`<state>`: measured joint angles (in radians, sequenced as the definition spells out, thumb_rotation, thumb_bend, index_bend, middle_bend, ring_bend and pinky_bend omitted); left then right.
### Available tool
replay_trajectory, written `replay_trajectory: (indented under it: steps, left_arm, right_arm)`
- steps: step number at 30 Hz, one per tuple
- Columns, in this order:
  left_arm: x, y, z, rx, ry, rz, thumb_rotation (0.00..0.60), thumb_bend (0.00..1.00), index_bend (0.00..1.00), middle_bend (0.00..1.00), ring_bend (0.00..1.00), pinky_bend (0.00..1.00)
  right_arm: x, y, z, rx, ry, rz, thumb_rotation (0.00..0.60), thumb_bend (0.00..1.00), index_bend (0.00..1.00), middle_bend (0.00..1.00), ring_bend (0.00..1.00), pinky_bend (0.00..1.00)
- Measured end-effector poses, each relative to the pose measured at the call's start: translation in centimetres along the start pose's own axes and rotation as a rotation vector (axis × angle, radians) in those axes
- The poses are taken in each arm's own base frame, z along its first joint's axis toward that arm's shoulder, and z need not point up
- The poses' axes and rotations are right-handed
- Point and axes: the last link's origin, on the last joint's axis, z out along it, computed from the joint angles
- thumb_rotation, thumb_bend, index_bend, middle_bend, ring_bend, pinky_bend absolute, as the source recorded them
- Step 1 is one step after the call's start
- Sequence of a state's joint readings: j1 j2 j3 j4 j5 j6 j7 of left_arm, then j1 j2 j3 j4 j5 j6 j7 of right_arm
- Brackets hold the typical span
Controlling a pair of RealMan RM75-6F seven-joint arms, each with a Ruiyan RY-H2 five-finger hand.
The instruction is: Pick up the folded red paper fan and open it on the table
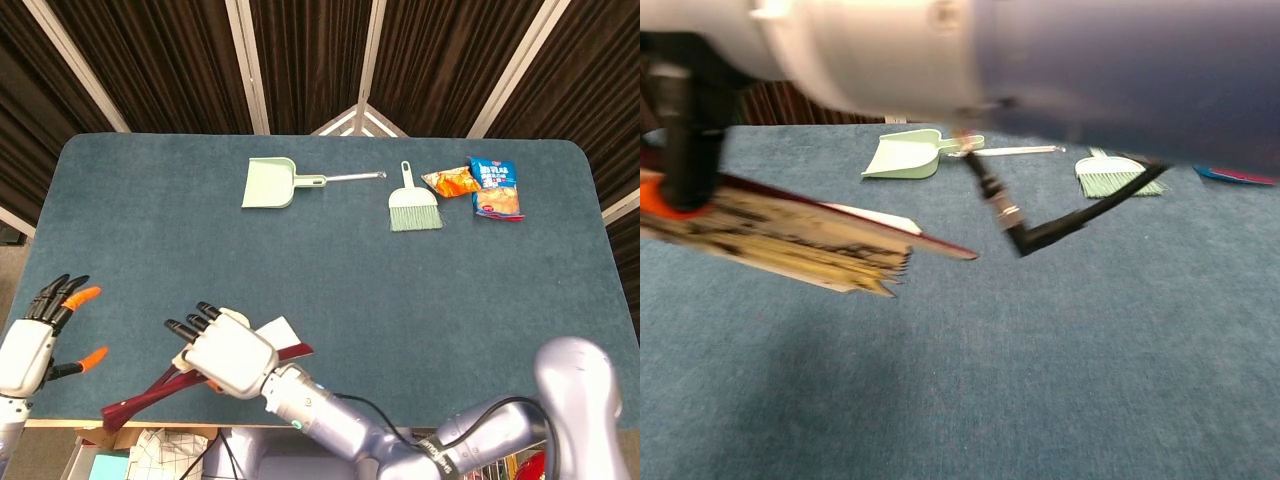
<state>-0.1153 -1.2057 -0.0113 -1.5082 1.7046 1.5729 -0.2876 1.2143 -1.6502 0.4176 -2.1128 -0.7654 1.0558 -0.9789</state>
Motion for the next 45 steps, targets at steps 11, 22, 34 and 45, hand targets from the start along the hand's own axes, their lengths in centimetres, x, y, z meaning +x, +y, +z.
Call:
replay_trajectory:
  steps: [11, 22, 34, 45]
  left_arm:
    - [-3.2, 2.1, 0.7, -0.076, -0.145, -0.127, 0.600, 0.27, 0.31, 0.11, 0.00, 0.10]
    - [-4.3, 3.7, 1.6, -0.111, -0.159, -0.266, 0.600, 0.32, 0.39, 0.14, 0.00, 0.10]
    - [-5.8, 5.6, 3.4, -0.132, -0.205, -0.436, 0.600, 0.38, 0.44, 0.18, 0.00, 0.10]
    - [-7.3, 6.6, 4.5, -0.131, -0.229, -0.460, 0.600, 0.42, 0.53, 0.22, 0.00, 0.10]
  right_arm:
    - [-0.6, -1.6, 0.9, -0.017, 0.015, 0.016, 0.600, 0.60, 0.80, 0.18, 0.25, 0.20]
    - [-0.3, -2.2, 0.5, -0.010, 0.022, 0.007, 0.600, 0.60, 0.80, 0.18, 0.25, 0.20]
    - [-0.2, -2.9, 0.2, -0.003, 0.016, -0.007, 0.600, 0.60, 0.80, 0.18, 0.25, 0.21]
    - [0.0, -3.0, -0.1, 0.006, 0.013, 0.008, 0.600, 0.60, 0.80, 0.18, 0.25, 0.21]
